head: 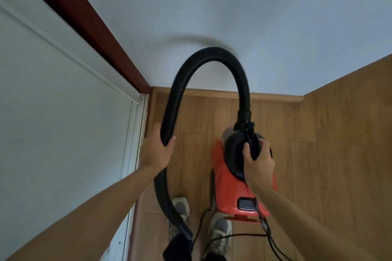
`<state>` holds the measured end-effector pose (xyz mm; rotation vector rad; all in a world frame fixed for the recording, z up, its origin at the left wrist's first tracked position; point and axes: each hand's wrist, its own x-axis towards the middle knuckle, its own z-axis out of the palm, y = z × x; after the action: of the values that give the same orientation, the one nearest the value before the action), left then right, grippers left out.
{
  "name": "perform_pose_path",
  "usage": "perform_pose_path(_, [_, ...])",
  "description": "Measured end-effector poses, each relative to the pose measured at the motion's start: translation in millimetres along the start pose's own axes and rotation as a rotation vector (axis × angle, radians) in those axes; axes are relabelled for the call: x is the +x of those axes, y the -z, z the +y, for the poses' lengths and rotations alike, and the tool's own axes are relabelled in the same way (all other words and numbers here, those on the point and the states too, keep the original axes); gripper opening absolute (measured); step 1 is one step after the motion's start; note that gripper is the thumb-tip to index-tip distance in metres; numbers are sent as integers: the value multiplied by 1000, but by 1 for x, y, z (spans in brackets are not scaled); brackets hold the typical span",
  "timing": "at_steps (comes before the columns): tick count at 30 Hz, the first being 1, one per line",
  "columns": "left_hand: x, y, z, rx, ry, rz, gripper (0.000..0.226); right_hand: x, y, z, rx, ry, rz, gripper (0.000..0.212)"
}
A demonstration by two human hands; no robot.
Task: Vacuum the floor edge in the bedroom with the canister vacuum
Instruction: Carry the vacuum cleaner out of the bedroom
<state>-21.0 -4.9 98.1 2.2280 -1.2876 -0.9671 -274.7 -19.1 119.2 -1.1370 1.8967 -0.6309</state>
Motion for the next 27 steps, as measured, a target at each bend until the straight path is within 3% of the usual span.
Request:
perform_pose_path(13, [68, -85, -78, -37, -4, -29, 27, 65, -92, 77, 29, 4, 114, 21])
perform_pose_path(27, [109, -114, -111, -117, 124, 34, 48, 82, -133, 122, 82, 46, 106, 17])
